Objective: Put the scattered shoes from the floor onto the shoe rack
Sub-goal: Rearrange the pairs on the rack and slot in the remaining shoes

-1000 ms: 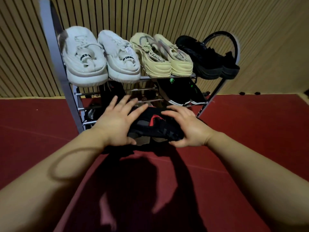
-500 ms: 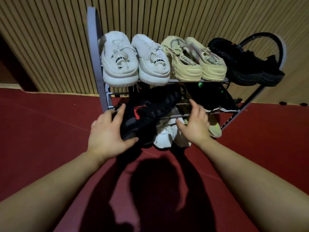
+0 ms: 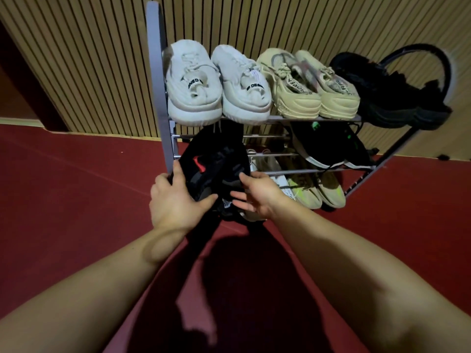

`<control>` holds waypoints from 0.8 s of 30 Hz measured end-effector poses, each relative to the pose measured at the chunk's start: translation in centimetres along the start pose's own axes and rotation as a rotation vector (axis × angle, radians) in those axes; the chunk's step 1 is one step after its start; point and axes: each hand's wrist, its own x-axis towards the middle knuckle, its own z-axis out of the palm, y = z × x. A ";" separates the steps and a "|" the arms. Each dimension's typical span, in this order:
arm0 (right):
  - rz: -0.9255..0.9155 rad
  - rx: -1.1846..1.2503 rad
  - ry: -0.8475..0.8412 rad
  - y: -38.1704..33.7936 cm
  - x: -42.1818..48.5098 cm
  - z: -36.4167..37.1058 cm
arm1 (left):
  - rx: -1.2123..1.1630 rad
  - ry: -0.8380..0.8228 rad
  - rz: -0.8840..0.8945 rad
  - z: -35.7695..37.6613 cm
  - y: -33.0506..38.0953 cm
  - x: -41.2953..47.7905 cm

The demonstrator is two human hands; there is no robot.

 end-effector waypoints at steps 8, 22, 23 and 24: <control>-0.070 0.015 0.249 -2.5 -0.8 -7.2 | -0.042 0.001 0.045 1.0 1.2 0.4; -0.297 -1.365 0.365 -5.9 2.6 -3.4 | -0.116 -0.019 -0.137 2.1 3.0 2.2; -0.270 -1.371 0.333 -6.2 3.3 -3.0 | -0.116 -0.023 -0.144 2.2 3.0 2.3; -0.260 -1.387 0.309 -6.5 4.0 -2.9 | -0.121 -0.023 -0.150 2.2 3.0 2.3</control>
